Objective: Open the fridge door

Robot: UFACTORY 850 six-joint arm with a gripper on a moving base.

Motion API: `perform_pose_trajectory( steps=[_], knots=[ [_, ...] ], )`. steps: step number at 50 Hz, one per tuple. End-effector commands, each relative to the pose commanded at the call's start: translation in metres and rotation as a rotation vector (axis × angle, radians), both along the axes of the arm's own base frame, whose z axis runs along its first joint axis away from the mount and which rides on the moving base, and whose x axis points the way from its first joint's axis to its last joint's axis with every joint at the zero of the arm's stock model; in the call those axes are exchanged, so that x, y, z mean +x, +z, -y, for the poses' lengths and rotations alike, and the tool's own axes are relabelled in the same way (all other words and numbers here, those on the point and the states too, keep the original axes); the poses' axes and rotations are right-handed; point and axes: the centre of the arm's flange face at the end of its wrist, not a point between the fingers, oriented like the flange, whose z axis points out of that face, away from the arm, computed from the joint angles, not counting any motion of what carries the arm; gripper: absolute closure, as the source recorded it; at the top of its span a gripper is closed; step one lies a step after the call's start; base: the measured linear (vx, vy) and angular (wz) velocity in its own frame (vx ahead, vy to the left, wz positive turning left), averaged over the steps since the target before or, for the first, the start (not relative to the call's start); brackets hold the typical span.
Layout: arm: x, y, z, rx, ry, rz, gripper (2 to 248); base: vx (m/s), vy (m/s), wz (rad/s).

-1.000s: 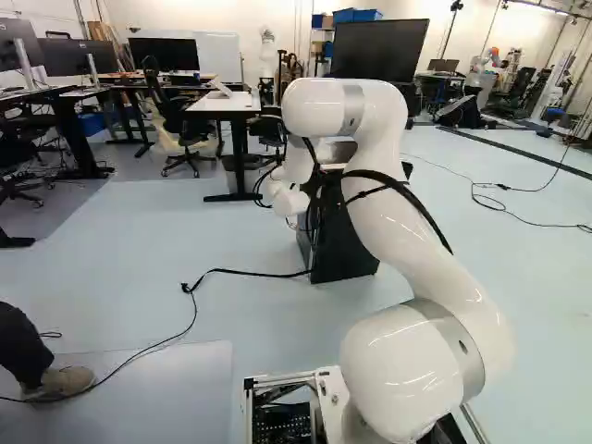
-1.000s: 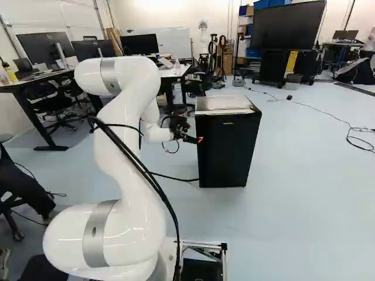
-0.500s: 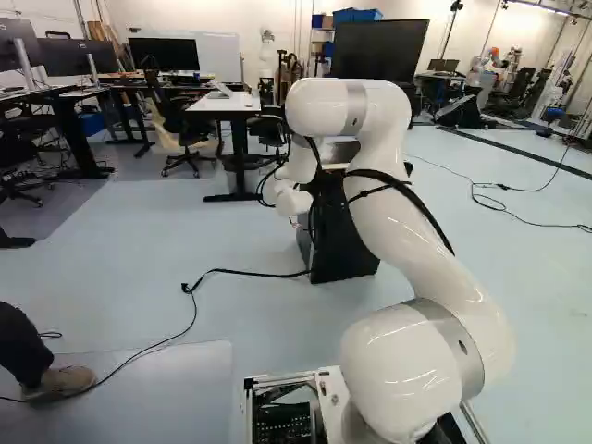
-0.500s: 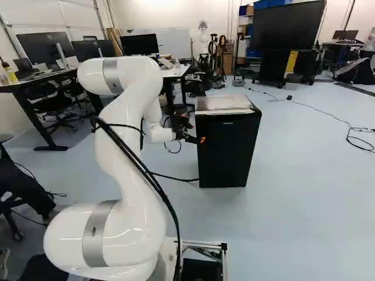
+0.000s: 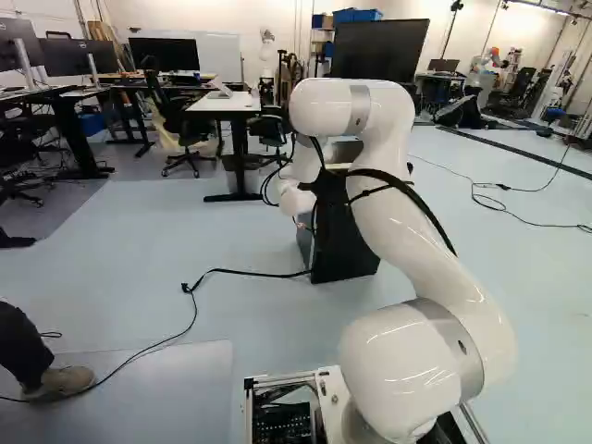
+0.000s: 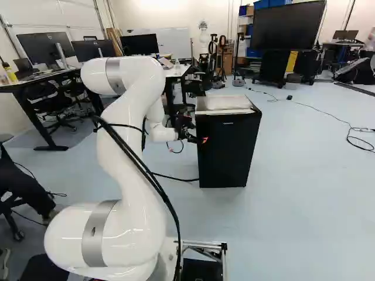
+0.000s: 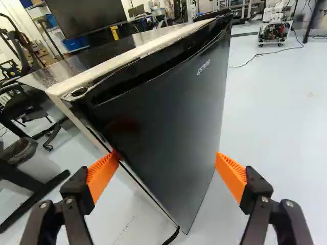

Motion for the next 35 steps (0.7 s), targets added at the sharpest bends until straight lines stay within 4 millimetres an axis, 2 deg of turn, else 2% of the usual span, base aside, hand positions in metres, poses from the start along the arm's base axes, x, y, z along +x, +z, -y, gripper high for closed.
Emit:
perform_pose_trajectory(
  steps=[11,35],
  knots=[
    [-0.016,0.002,0.012,0.003,-0.036,-0.02,3,0.0,0.0,0.0],
    [-0.066,0.004,0.031,0.035,-0.167,-0.086,3,-0.003,0.0,-0.002]
  ],
)
